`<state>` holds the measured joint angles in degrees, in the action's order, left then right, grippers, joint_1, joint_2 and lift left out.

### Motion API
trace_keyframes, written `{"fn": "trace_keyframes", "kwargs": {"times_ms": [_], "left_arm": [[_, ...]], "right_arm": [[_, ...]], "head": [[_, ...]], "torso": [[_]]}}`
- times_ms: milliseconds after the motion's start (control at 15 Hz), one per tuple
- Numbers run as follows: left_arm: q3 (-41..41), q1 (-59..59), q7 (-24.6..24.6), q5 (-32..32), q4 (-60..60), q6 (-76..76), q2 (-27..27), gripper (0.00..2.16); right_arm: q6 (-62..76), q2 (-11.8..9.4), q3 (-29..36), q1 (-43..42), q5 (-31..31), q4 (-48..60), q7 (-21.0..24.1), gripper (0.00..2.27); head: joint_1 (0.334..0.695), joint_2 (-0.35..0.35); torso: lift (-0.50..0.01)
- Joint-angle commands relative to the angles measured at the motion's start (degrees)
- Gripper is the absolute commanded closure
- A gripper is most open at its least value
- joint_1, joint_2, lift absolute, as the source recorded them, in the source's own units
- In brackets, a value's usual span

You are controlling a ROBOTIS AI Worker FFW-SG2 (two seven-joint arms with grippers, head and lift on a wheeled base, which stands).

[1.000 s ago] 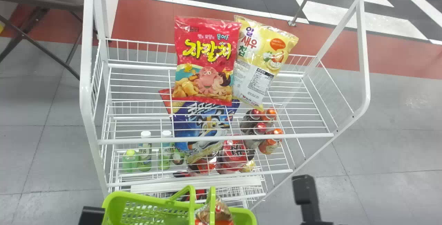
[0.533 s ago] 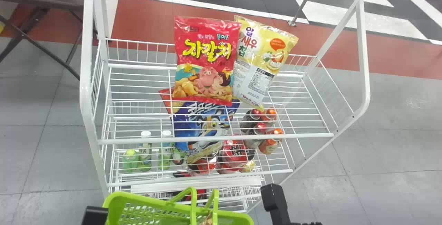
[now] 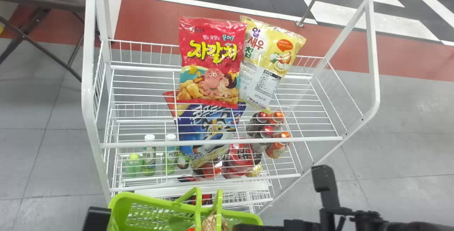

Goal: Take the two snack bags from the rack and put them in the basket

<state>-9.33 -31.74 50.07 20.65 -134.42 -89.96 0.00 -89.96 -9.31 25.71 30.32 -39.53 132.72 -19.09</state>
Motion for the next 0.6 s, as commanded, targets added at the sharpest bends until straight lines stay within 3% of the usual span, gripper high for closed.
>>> {"fn": "trace_keyframes", "kwargs": {"times_ms": [0,333,533], "left_arm": [[-0.3,0.3,-0.2,0.0,-0.1,-0.1,-0.1,1.48],[-0.2,-0.1,-0.7,0.0,-0.1,-0.1,-0.1,1.48],[0.2,-0.6,-0.7,0.0,-0.1,-0.1,-0.1,1.48]], "right_arm": [[-0.1,-0.1,3.6,0.3,-2.7,2.3,-0.1,0.05],[-0.1,2.4,8.0,6.4,-2.7,8.3,-5.8,0.05],[27.6,5.2,5.7,8.7,5.6,8.1,-8.5,0.05]], "head": [[0.695,-0.350],[0.695,-0.350],[0.695,-0.350]], "torso": [[-0.008],[-0.008],[-0.008]]}}
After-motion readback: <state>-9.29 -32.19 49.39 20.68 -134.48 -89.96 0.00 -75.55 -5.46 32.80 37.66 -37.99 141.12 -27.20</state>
